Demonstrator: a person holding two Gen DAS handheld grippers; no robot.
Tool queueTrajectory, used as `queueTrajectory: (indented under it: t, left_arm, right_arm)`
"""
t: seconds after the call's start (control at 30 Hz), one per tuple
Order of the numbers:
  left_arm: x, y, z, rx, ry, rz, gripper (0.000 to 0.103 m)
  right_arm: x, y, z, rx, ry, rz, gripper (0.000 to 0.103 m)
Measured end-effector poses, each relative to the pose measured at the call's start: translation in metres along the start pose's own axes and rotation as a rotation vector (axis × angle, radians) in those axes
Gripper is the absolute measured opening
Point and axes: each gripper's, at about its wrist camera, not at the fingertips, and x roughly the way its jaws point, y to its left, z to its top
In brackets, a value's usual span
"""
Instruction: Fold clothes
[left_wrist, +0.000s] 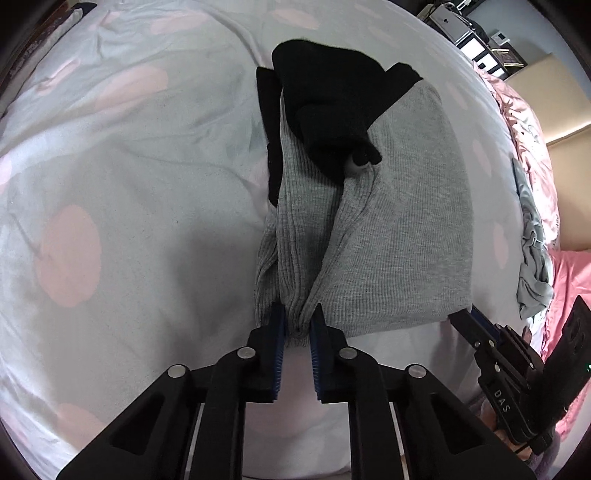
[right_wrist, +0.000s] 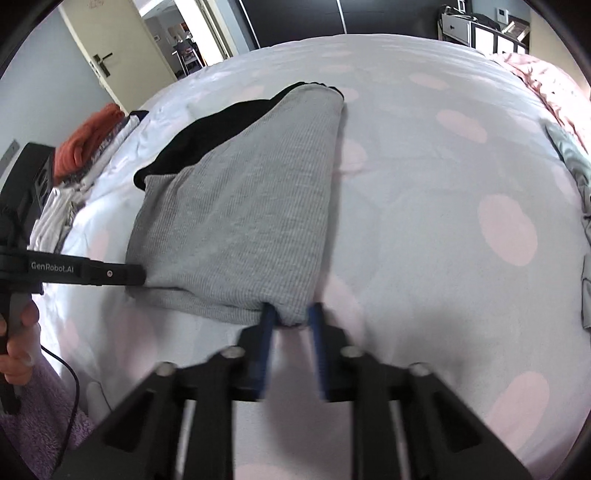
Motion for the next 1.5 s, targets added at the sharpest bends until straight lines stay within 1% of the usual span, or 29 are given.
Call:
queueTrajectory:
  t: [0.07, 0.13, 0.27, 0.37, 0.4, 0.43, 0.5, 0.57, 0.63, 0.7, 0.73, 0.77, 0.8, 0.83, 0.87, 0.93, 1.0, 1.03, 1.07, 1.13, 1.17, 1.23, 1.27, 1.37, 1.5]
  left_arm:
    - [-0.005, 0.000, -0.004, 0.007, -0.005, -0.004, 0.011]
    - [-0.004, 0.001, -0.008, 0.008, 0.015, 0.002, 0.011]
    - [0.013, 0.005, -0.010, 0.000, 0.093, 0.017, 0.010]
    - [0.022, 0.011, -0.008, -0.022, 0.133, 0.013, 0.010]
    - [0.022, 0.012, -0.008, -0.027, 0.136, 0.010, 0.011]
    - [0.019, 0.012, -0.009, -0.027, 0.131, 0.009, 0.015]
    - [0.010, 0.013, -0.010, -0.026, 0.113, 0.016, 0.017]
    - [-0.004, 0.015, -0.013, -0.029, 0.074, 0.032, 0.042]
    - [-0.020, 0.019, -0.014, -0.034, 0.019, 0.039, 0.044]
    - [-0.035, 0.025, -0.011, -0.060, -0.047, -0.020, 0.044]
    - [-0.043, 0.028, -0.007, -0.073, -0.093, -0.071, 0.044]
    - [-0.049, 0.030, -0.002, -0.088, -0.129, -0.112, 0.044]
    - [-0.054, 0.032, 0.003, -0.102, -0.162, -0.149, 0.045]
    - [-0.059, 0.034, 0.011, -0.106, -0.204, -0.164, 0.050]
    - [-0.061, 0.032, 0.020, -0.102, -0.234, -0.162, 0.056]
    - [-0.064, 0.030, 0.040, -0.097, -0.284, -0.147, 0.057]
    - [-0.058, 0.028, 0.068, -0.109, -0.305, -0.156, 0.060]
    - [-0.050, 0.029, 0.082, -0.118, -0.300, -0.155, 0.063]
    - [-0.043, 0.031, 0.096, -0.127, -0.292, -0.154, 0.064]
    - [-0.026, 0.032, 0.105, -0.140, -0.269, -0.174, 0.064]
    - [-0.016, 0.031, 0.117, -0.149, -0.257, -0.177, 0.064]
    - [0.004, 0.039, 0.129, -0.172, -0.242, -0.194, 0.064]
    - [0.012, 0.042, 0.129, -0.179, -0.229, -0.201, 0.064]
    - [0.031, 0.048, 0.127, -0.183, -0.195, -0.211, 0.064]
    - [0.035, 0.042, 0.130, -0.123, -0.219, -0.204, 0.064]
  right_arm:
    - [-0.012, 0.000, -0.002, 0.003, -0.038, 0.011, 0.009]
    - [-0.018, 0.003, -0.003, -0.011, -0.048, -0.008, 0.009]
    - [-0.005, -0.002, -0.005, 0.022, 0.043, -0.020, 0.008]
    - [0.006, -0.011, -0.002, 0.069, 0.097, -0.005, 0.008]
    - [0.008, -0.013, -0.002, 0.078, 0.106, 0.001, 0.008]
    - [0.008, -0.014, -0.002, 0.078, 0.108, 0.004, 0.008]
    - [0.003, -0.012, -0.002, 0.072, 0.112, -0.001, 0.009]
    - [-0.004, -0.012, -0.005, 0.087, 0.127, -0.017, 0.011]
    - [-0.015, -0.016, -0.008, 0.113, 0.103, -0.008, 0.012]
    - [-0.028, -0.017, -0.008, 0.125, 0.050, -0.001, 0.012]
    - [-0.036, -0.018, -0.005, 0.129, 0.016, 0.003, 0.017]
    - [-0.042, -0.019, -0.002, 0.134, -0.017, 0.010, 0.023]
    - [-0.046, -0.021, 0.003, 0.142, -0.040, 0.022, 0.026]
    - [-0.046, -0.022, 0.010, 0.149, -0.050, 0.035, 0.032]
    - [-0.044, -0.024, 0.017, 0.159, -0.050, 0.054, 0.034]
    - [-0.037, -0.031, 0.038, 0.195, -0.034, 0.114, 0.041]
    - [-0.029, -0.036, 0.061, 0.230, -0.020, 0.170, 0.042]
    - [-0.023, -0.037, 0.075, 0.235, -0.019, 0.181, 0.044]
    - [-0.016, -0.036, 0.090, 0.234, -0.017, 0.185, 0.045]
    - [-0.003, -0.035, 0.119, 0.202, -0.016, 0.180, 0.046]
    - [0.007, -0.035, 0.131, 0.187, -0.015, 0.176, 0.047]
    - [0.029, -0.040, 0.148, 0.187, -0.009, 0.201, 0.047]
    - [0.039, -0.044, 0.155, 0.189, -0.005, 0.219, 0.047]
    - [0.067, -0.054, 0.164, 0.188, -0.001, 0.267, 0.047]
    - [0.099, -0.068, 0.164, 0.248, 0.027, 0.342, 0.047]
